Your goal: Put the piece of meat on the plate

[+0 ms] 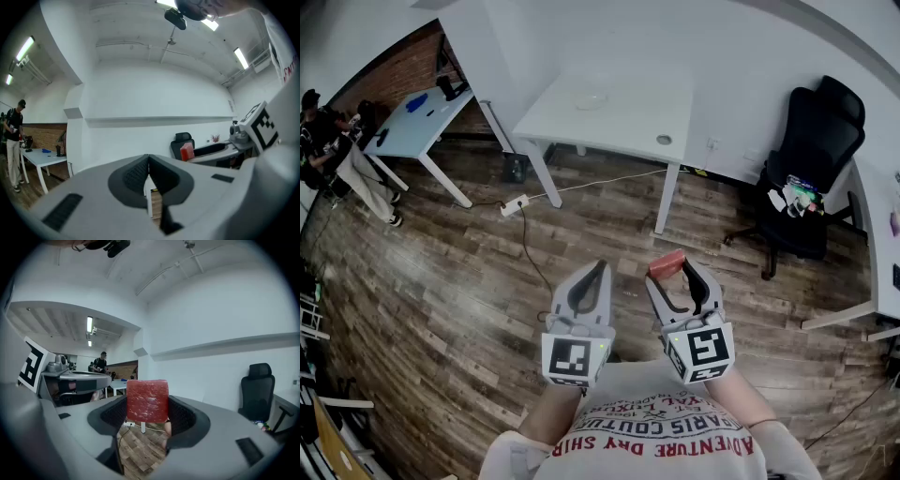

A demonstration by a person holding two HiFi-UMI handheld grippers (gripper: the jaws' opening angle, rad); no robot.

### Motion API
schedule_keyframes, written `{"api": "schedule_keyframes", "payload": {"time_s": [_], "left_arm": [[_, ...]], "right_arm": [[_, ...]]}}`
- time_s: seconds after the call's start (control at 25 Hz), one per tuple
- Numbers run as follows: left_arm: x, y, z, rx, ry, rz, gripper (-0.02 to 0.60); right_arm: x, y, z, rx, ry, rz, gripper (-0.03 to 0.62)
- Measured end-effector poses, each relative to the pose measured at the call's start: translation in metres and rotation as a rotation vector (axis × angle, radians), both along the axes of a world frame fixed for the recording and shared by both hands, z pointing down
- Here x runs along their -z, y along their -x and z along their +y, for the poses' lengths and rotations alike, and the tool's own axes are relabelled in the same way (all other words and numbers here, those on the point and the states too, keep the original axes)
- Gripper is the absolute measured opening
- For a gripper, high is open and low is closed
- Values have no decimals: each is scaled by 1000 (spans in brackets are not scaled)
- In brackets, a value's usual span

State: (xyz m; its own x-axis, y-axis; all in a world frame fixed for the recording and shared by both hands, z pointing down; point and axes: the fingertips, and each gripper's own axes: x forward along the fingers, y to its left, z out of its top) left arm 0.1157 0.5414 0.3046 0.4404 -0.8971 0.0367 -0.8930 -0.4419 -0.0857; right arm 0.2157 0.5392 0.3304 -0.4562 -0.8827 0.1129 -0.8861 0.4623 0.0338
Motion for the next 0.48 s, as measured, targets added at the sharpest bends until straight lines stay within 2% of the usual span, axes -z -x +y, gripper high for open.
{"api": "schedule_keyframes", "payload": {"time_s": [0.2,0.36,0.48], "left_arm": [[-3,-5,2,-21,-38,-39,8],[-4,-9,3,-17,-15,-12,8],[-8,-12,1,-32,-22,-21,8]], "right_arm": [[-1,-5,5,-10,-5,0,278],[-3,-8,3,-13,-1,2,278],[-7,-10,1,-7,20,-6,278]]}}
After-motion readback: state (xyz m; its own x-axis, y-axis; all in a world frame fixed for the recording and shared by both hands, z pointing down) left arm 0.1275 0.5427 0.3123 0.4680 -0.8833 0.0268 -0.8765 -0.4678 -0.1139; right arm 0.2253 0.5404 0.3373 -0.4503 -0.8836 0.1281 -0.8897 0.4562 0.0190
